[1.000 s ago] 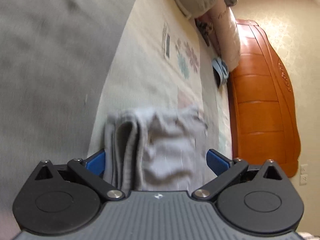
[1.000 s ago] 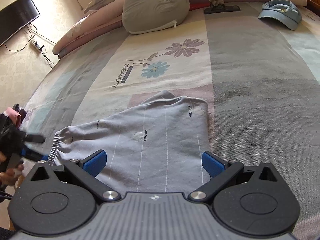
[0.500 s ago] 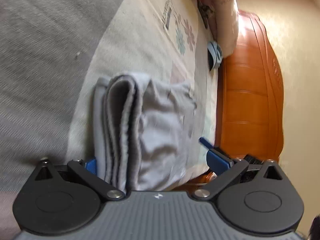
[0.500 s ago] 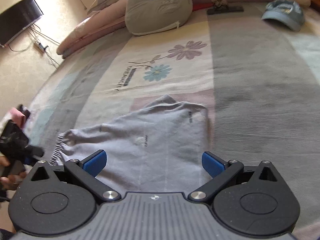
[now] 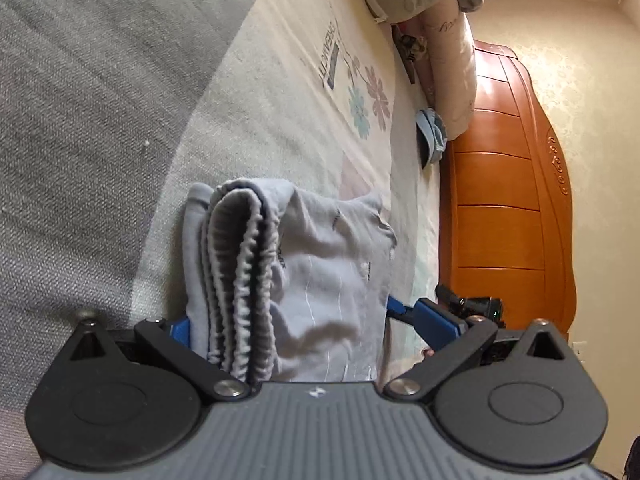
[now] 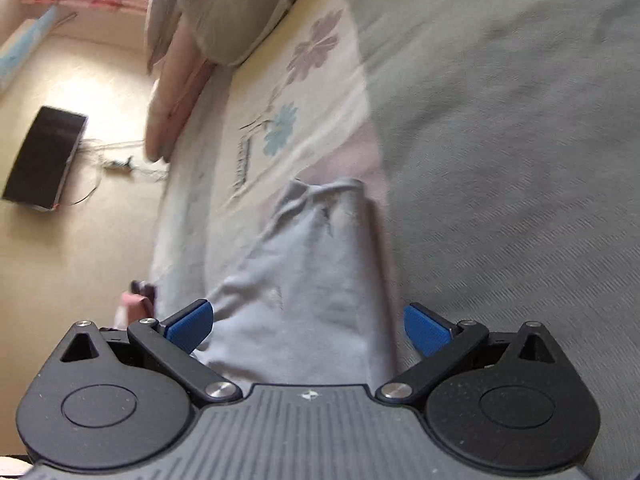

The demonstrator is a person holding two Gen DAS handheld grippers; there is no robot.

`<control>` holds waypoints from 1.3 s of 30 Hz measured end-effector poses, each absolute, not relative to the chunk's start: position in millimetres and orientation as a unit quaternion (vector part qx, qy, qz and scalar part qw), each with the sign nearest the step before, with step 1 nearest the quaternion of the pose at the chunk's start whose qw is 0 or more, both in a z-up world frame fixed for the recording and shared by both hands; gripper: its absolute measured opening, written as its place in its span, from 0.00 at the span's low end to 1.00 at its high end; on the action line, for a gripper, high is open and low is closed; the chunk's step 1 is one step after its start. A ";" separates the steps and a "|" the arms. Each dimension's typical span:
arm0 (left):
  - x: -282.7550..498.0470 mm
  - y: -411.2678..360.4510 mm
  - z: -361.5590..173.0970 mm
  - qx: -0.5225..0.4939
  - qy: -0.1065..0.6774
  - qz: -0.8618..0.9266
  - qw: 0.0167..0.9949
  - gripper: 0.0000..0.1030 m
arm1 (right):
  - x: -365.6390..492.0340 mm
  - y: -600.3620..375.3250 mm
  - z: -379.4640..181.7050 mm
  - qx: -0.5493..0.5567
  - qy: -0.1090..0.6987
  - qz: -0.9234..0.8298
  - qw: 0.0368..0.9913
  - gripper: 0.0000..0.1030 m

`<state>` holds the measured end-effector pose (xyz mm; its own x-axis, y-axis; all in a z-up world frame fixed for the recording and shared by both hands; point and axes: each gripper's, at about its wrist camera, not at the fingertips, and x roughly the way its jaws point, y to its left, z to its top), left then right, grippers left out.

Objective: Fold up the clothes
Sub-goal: 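Roll the left gripper to the folded trouser edge while the right gripper approaches the other end, then close both grippers on the folded grey trousers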

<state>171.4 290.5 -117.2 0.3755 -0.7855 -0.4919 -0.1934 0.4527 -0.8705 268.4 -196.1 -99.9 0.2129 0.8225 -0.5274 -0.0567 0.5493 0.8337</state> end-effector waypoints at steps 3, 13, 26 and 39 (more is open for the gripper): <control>167.9 291.5 -116.6 -0.479 0.509 -0.214 0.683 0.99 | 272.1 -187.6 -101.2 0.354 0.546 0.337 0.681 1.00; 164.8 292.0 -116.8 -0.478 0.500 -0.215 0.690 0.99 | 279.2 -161.3 -105.0 0.350 0.562 0.400 0.634 1.00; 168.2 295.5 -113.5 -0.462 0.492 -0.216 0.705 0.99 | 276.0 -161.4 -109.0 0.351 0.542 0.427 0.633 0.98; 165.6 284.6 -112.1 -0.411 0.512 -0.265 0.706 0.84 | 270.9 -164.4 -107.0 0.334 0.527 0.438 0.648 0.96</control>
